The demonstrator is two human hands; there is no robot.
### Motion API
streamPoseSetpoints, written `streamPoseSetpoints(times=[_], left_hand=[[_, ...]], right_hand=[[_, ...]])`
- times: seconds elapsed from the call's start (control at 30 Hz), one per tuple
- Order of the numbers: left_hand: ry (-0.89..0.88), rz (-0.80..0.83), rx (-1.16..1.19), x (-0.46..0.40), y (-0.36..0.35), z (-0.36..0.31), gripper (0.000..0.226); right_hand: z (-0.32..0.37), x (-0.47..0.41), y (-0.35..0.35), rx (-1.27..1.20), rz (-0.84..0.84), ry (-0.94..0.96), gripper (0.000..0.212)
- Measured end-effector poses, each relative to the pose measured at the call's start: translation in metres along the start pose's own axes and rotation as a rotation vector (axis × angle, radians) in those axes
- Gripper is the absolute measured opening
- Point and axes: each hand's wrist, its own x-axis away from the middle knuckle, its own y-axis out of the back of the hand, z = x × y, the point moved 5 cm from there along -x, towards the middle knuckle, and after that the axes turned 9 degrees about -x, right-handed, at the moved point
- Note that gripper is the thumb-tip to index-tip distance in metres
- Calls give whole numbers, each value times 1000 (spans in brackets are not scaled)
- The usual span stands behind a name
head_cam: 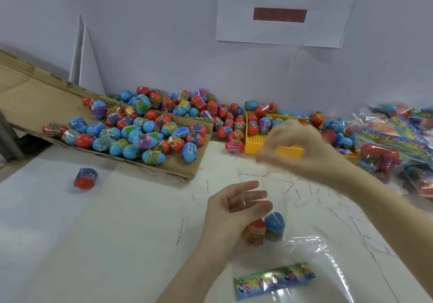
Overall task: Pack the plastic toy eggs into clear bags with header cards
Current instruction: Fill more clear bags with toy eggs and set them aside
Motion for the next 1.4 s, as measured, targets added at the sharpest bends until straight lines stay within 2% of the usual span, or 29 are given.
streamPoseSetpoints(times=[0.03, 0.07, 0.13, 0.23, 0.3, 0.37, 0.43, 0.47, 0.57, 0.63, 0.7, 0.77, 0.83, 0.97, 1.03, 1.17, 1.33, 1.4], left_hand=[[7, 9, 8, 0, -1, 0, 31], [9, 21, 9, 0, -2, 0, 31], [13, 47, 6, 0, -2, -1, 32], [21, 63, 3, 0, -1, -2, 34], [19, 76, -1, 0, -1, -2, 35], [11, 95, -8, -1, -1, -2, 36], [6, 113, -13, -1, -2, -1, 39], [4, 125, -16, -1, -2, -1, 41], [1, 159, -11, 0, -3, -3, 53], [-3, 169, -17, 1, -4, -4, 54], [-5, 164, -17, 0, -4, -4, 54], [-6, 147, -9, -1, -4, -3, 53], [-11, 137, -4, -1, -4, -3, 52], [-33, 131, -18, -1, -4, -1, 51], [-41, 124, -28, -1, -4, -1, 50], [-69, 102, -74, 0, -4, -2, 48], [-105, 77, -148, 1, -4, -4, 49], [-85, 59, -158, 0, -4, -2, 44]], right_hand=[[-8, -17, 6, -102, -164, -4, 37], [-18, -36, 7, -69, -243, -32, 29], [-38, -72, -9, 175, -136, -128, 20], [-73, -98, -38, 535, 146, -189, 34], [-84, -103, -48, 718, 196, -155, 36], [-88, -103, -54, 802, 189, -125, 35], [-85, -101, -50, 741, 95, -76, 31], [-81, -98, -43, 623, 14, -75, 30], [-61, -84, -9, 73, -219, -177, 33], [-42, -66, 11, -176, -298, -223, 20], [-20, -41, 23, -318, -272, -187, 11], [5, -13, 24, -411, -130, -149, 22], [19, 8, 19, -305, 5, -141, 32], [20, 20, 6, 260, 187, -124, 27], [19, 20, 1, 389, 249, -127, 29], [15, 21, -7, 275, 337, -190, 24], [7, 16, -16, 257, 349, -211, 48], [4, 19, -21, 173, 439, -204, 44]])
